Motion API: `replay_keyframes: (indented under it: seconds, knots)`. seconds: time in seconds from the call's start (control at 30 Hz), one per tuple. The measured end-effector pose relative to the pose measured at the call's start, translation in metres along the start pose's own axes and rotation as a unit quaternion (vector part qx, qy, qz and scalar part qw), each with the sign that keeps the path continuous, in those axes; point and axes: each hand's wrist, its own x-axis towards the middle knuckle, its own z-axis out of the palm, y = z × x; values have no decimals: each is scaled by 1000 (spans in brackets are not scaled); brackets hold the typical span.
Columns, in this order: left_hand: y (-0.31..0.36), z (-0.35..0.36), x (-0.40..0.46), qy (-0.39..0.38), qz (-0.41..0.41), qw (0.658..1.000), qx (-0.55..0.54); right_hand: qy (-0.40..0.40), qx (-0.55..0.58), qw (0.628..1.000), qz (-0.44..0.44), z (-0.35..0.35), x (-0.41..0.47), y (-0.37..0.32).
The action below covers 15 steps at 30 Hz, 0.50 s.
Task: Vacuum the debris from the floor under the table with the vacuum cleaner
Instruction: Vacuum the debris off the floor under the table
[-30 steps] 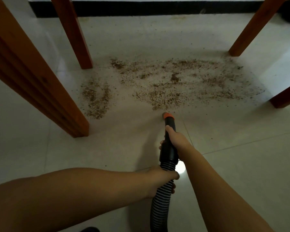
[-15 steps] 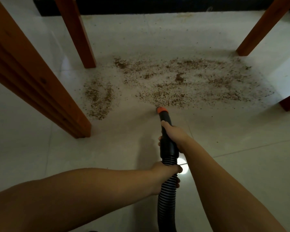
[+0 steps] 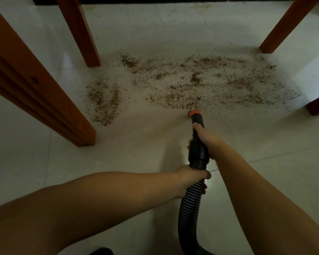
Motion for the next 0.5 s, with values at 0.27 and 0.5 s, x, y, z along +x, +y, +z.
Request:
replay_keyframes:
  seconds: [0.27,0.5]
  knots:
    - [19,7,16,7,5,1000,-22,6,13,1000,3,-12,14,-18]
    - [8,-11,6,46,7,993,-110,-82,-60,995,-25,27,8,-26]
